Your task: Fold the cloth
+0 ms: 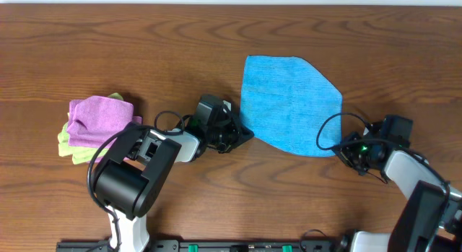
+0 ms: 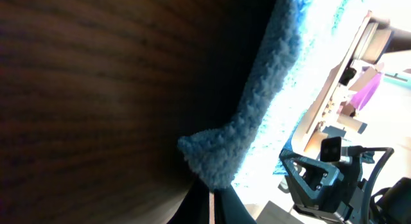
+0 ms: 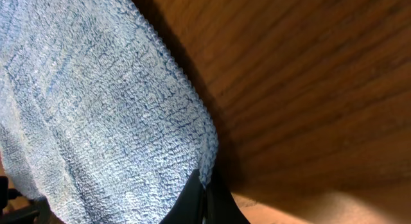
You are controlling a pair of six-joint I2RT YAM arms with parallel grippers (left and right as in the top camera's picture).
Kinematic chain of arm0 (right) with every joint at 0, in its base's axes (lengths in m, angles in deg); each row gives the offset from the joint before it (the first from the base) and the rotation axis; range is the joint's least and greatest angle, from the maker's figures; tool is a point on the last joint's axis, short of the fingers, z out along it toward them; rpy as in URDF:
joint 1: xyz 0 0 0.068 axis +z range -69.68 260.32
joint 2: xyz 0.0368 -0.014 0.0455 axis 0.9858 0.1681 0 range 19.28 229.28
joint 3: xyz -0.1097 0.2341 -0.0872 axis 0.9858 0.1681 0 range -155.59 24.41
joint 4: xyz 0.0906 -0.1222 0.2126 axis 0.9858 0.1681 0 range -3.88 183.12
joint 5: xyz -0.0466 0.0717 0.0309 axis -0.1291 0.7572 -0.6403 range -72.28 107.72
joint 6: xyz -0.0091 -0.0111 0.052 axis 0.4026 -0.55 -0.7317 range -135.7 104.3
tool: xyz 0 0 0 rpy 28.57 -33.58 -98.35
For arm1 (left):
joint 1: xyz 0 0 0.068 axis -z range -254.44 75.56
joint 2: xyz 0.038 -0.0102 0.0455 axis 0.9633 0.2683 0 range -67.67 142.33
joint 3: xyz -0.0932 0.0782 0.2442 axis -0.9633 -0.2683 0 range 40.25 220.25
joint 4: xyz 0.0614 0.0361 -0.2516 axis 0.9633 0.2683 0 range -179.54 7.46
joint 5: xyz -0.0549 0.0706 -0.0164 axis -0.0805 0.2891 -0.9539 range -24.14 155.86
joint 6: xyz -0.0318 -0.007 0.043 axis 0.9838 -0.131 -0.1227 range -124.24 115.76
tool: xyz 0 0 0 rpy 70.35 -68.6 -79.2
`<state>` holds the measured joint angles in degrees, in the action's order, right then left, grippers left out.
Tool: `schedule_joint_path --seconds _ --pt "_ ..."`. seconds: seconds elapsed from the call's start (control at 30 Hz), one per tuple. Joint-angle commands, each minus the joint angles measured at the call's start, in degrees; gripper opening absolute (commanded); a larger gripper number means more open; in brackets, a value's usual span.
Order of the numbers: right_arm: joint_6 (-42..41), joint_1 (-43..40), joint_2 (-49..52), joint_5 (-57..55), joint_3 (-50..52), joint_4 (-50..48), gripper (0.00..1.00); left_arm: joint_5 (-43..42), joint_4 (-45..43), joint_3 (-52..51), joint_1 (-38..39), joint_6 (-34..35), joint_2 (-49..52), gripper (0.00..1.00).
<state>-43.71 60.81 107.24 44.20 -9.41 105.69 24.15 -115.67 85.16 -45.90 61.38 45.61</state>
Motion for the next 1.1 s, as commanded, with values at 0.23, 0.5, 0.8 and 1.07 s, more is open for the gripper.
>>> schedule_joint_path --seconds 0.23,0.5,0.8,1.07 --pt "0.2 0.5 -3.4 7.3 0.2 2.0 0.01 -3.2 3.8 -2.4 -4.5 -7.2 -1.4 0.06" --pt "0.2 0.5 -15.6 9.6 0.2 10.1 0.02 -2.6 14.5 -2.3 -6.0 -12.5 -9.9 0.06" --pt "-1.2 2.5 -26.0 8.4 0.2 15.7 0.01 1.6 22.1 -2.3 -6.0 -14.1 -15.6 0.06" --pt "-2.1 2.6 -26.1 8.3 0.2 14.9 0.01 9.6 22.4 -2.3 -4.4 -11.0 -15.1 0.38"
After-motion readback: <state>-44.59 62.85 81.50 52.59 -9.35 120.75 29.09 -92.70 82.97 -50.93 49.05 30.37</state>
